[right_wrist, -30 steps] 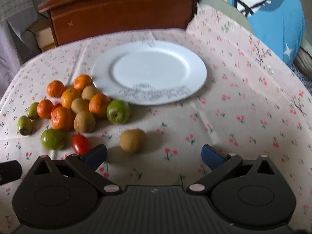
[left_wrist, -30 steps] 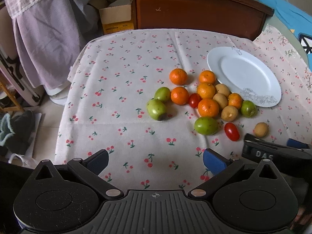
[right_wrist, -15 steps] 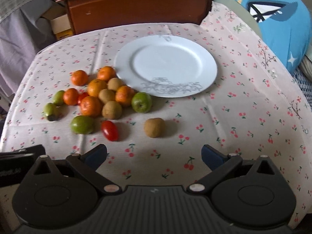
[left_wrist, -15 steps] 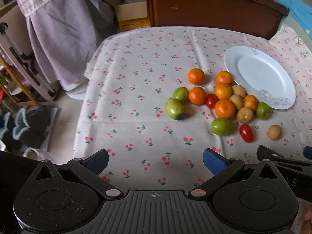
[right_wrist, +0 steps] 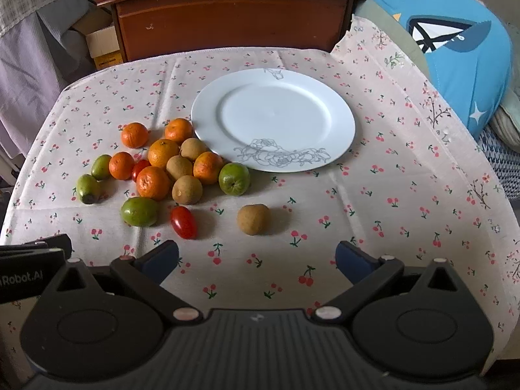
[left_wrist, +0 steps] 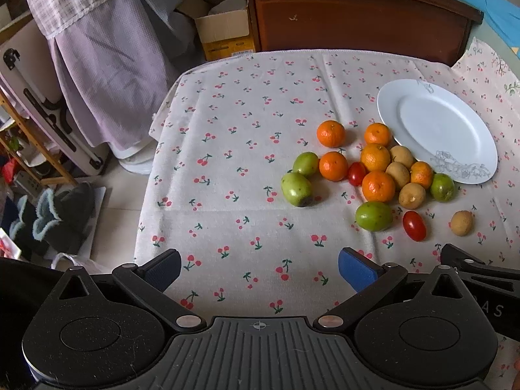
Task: Organize fruits
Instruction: 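Move both grippers toward the fruit pile beside the white plate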
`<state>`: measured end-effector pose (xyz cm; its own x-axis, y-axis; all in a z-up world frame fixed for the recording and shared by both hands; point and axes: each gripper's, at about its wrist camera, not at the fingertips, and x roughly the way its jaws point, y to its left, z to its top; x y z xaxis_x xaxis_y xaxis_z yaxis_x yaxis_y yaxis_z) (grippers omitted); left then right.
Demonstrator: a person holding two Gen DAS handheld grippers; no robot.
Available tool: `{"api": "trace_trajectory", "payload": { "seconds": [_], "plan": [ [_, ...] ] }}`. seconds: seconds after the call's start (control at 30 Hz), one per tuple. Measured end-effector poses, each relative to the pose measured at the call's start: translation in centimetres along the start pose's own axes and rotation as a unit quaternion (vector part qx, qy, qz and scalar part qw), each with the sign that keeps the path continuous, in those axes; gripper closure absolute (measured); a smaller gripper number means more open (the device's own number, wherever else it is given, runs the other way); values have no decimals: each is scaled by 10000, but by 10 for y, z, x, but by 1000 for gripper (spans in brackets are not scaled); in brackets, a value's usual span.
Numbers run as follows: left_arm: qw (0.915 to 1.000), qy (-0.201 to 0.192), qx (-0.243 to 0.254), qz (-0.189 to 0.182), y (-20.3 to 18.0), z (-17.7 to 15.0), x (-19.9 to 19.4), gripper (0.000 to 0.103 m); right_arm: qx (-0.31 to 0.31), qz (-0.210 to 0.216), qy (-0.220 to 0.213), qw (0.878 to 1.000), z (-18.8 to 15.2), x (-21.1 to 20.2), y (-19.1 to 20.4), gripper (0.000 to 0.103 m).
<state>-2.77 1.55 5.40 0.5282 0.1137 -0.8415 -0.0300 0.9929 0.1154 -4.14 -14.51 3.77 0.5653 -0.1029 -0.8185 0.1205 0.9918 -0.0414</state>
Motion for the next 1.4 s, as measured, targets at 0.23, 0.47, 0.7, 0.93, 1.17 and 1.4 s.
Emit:
{"api": "trace_trajectory", "payload": {
  "seconds": [0.23,0.47,0.7,0.93,1.17,1.4],
  "plan": [
    [10000,-13,16,-10,1,1,0,0,-8,-46,-11,10000,1,0,1,1],
    [10000,-17,56,-35,1,1,2,0,-36,-75,0,10000,1,1,2,1],
    [9997,-66,45,-231,5,3,2,0,-4,33,48,10000,2,4,0,1],
    [9988,-278,74,-400,30,15,3,0,525,609,-271,9964,10,-10,-35,1],
    [9978,-295,121,-580,46,21,14,0,985,970,-679,9881,13,-25,-66,1],
    [9964,-434,373,-632,39,21,25,0,950,914,-590,9895,3,-14,-61,13]
  ]
}}
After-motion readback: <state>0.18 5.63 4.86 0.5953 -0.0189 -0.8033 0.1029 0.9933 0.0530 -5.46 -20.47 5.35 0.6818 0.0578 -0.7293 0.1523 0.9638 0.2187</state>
